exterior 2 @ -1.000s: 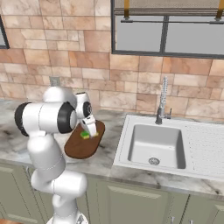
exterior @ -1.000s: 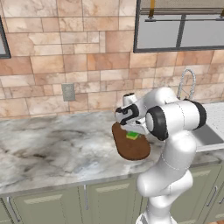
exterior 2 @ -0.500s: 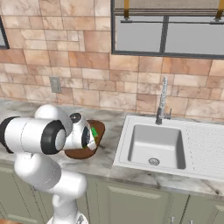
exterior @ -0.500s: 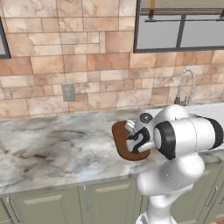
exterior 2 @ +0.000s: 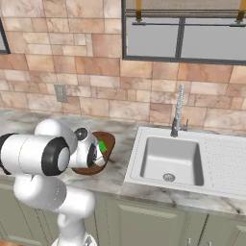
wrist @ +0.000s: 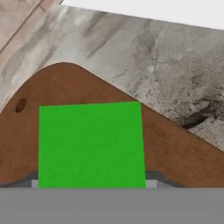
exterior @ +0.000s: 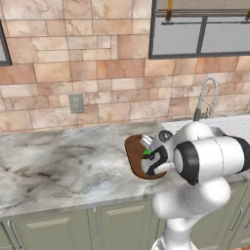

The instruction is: Pick up the sponge from the counter and clean the cutting board by briefly scrubbing or pressing down on the cutting board. Once finished, release the sponge.

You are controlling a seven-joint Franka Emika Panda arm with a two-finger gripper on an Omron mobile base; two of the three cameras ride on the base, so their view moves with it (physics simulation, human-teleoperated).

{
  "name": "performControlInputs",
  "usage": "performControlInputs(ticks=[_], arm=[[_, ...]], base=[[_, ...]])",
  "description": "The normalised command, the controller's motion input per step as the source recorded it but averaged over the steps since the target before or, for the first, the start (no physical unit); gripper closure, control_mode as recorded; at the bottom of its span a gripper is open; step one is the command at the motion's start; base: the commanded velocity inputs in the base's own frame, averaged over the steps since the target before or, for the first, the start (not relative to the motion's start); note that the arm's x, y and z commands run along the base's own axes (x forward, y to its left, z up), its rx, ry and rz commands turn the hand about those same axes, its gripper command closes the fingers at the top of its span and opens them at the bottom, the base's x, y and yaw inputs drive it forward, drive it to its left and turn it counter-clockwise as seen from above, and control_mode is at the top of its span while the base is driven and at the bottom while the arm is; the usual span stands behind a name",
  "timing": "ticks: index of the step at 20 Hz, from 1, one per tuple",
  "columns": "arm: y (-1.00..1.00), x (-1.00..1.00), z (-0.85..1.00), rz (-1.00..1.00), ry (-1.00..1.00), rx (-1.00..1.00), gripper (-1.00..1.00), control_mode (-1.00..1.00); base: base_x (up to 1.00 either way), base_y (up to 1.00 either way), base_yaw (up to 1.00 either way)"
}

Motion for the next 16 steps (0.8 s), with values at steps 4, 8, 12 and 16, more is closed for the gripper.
performControlInputs(ticks=[4,8,12,16], arm=[[0.16,-0.35,0.0,0.03,0.67,0.0,1.0,-1.0],[0.1,-0.46,0.0,0.06,0.66,0.0,1.0,-1.0],[0.13,-0.64,-0.03,0.07,0.63,0.0,1.0,-1.0],[0.24,-0.98,-0.28,0.03,0.51,0.0,1.0,-1.0]], base=[[0.0,0.0,0.0],[0.0,0.0,0.0],[0.0,0.0,0.0],[0.0,0.0,0.0]])
